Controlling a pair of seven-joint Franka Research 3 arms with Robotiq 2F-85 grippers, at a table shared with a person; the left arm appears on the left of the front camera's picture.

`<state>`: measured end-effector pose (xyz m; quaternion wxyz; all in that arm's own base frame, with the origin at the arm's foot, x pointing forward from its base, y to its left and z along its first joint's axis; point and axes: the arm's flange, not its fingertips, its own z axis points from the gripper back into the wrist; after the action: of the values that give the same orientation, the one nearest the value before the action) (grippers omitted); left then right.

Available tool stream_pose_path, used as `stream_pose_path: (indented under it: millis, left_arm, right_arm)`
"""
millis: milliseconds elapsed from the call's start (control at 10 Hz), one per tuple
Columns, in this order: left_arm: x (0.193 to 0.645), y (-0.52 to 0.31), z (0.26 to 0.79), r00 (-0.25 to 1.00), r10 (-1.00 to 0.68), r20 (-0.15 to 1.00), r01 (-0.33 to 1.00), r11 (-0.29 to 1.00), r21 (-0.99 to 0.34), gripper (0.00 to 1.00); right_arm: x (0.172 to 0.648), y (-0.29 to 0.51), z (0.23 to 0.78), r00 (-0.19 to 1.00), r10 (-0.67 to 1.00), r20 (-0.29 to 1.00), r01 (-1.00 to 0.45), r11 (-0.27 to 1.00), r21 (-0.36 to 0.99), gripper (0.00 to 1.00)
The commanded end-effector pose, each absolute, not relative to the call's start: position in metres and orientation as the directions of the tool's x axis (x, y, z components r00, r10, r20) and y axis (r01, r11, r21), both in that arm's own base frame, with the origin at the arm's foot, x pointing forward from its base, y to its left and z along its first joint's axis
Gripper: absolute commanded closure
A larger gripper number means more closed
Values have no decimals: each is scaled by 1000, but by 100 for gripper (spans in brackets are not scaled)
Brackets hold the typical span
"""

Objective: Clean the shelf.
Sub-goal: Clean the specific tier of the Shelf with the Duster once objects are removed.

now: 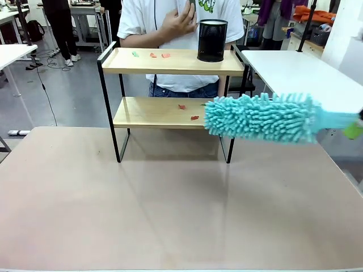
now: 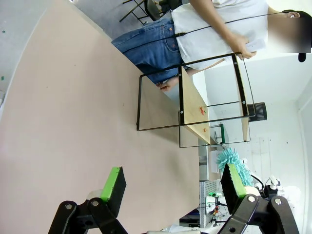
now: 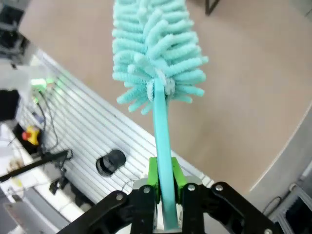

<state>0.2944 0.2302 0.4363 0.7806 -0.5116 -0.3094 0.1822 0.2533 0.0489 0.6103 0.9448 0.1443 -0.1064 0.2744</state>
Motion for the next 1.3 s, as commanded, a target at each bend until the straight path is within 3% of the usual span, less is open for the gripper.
stream_pose_path:
  millis: [0,100,300,400,500,1200]
  left_arm:
    - [294,229,436,736,596,322,64,412,-909,0]
    - [294,229,436,736,596,322,64,412,-909,0]
    - [294,229,436,736,596,322,64,412,-909,0]
    - [294,229,436,736,596,322,64,412,-909,0]
    - [294,229,436,736,596,322,64,412,-909,0]
    - [294,229,436,736,596,322,64,412,-909,0]
  right_arm:
    - [261,66,608,851,390,352,-485,842,239,100]
    - [253,49,610,827,488,280,-549,808,214,100]
    - [253,49,610,827,488,280,-549,808,214,100]
    - [258,56,608,835,463,297,-532,817,221,88]
    - [259,76,608,823,467,323,-538,823,180,88]
    - [298,153,577,886,212,413,-283,952,118,88]
